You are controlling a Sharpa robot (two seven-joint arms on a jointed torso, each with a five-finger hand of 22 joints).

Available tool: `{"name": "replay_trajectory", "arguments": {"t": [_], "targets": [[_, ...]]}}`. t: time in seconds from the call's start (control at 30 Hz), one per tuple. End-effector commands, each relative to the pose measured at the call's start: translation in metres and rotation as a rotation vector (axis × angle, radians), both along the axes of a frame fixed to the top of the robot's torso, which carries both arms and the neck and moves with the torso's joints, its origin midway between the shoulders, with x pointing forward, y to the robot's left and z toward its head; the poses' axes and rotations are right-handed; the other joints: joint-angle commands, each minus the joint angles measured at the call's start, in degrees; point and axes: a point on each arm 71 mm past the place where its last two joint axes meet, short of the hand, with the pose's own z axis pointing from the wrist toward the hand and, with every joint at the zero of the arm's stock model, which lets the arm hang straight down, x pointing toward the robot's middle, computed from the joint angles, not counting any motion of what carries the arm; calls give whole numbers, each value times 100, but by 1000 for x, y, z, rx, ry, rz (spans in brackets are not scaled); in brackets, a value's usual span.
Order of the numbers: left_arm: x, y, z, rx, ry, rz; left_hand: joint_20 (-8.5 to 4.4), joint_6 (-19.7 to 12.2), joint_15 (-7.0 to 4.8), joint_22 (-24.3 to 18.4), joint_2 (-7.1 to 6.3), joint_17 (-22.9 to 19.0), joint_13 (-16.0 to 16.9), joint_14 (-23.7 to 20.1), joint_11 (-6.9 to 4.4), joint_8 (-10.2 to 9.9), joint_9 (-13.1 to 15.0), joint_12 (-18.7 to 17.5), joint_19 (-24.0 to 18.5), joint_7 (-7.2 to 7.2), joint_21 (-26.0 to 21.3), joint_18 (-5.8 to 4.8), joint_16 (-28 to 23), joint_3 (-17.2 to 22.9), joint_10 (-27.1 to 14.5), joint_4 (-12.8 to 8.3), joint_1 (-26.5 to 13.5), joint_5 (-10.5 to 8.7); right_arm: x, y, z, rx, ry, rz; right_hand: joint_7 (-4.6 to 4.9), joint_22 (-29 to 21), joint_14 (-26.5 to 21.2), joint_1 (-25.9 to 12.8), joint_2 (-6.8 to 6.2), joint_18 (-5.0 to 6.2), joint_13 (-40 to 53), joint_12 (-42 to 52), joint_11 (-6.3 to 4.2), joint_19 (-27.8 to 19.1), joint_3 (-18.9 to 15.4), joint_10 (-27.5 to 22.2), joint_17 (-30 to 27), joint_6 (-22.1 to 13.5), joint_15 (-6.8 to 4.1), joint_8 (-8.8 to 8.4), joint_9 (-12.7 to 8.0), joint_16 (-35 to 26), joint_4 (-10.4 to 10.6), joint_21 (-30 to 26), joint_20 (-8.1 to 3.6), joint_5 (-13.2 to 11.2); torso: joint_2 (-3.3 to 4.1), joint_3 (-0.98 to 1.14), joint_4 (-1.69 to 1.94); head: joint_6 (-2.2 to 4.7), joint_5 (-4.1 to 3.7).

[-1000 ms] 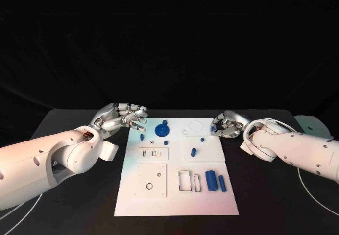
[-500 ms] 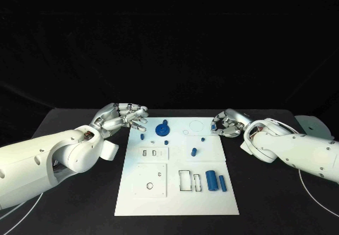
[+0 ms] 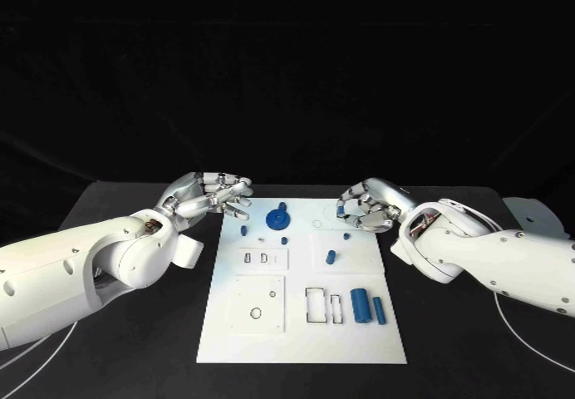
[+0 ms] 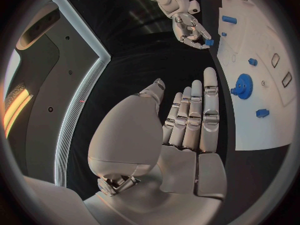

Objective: Assemble the parts on the task board

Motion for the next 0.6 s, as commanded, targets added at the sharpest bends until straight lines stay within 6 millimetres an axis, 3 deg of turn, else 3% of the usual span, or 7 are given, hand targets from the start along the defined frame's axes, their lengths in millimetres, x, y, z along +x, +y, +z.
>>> {"name": "replay_trajectory", "arguments": {"t": [0.03,0.17,0.33,0.6], "targets": [[2,1,0,-33,16,17,9,-8,8,-5,55,5,-7,2,6,-36,4,-25,27,26,1,74,6,8,-44,14,17,23,-5,17,4,-35,-14,-17,-34,1510,587,-28,2,-82,1509,20,-51,599,9,607,1507,16,-47,66,71,19,5,25,-48,-20,-32,-20,13,-13,41],[5,5,-2,-70,47,49,9,-1,8,-5,61,9,-6,4,4,-34,5,-22,29,25,-1,74,6,13,-38,12,23,23,-14,51,4,-45,13,36,-29,1510,587,-42,-5,-82,1496,7,-49,599,10,593,1507,2,-48,70,73,19,6,25,-50,-33,-39,-27,20,-56,113],[6,6,-2,-89,61,65,9,1,7,-5,63,10,-5,5,4,-34,6,-20,30,24,-2,74,6,14,-35,12,24,23,-23,85,-2,-79,34,91,-29,1510,587,-55,-4,-82,1487,-2,-48,599,9,584,1507,4,-48,77,76,19,12,25,-51,-40,-35,-35,28,-78,134],[6,4,-2,-92,67,61,9,6,7,-6,66,14,-4,8,3,-32,7,-17,30,23,-4,74,6,16,-29,10,27,23,-32,111,-20,-127,57,132,-29,1510,587,-66,-14,-82,1464,-25,-49,599,8,559,1507,-9,-48,80,77,19,12,25,-51,-47,-21,-30,23,-74,150]]}}
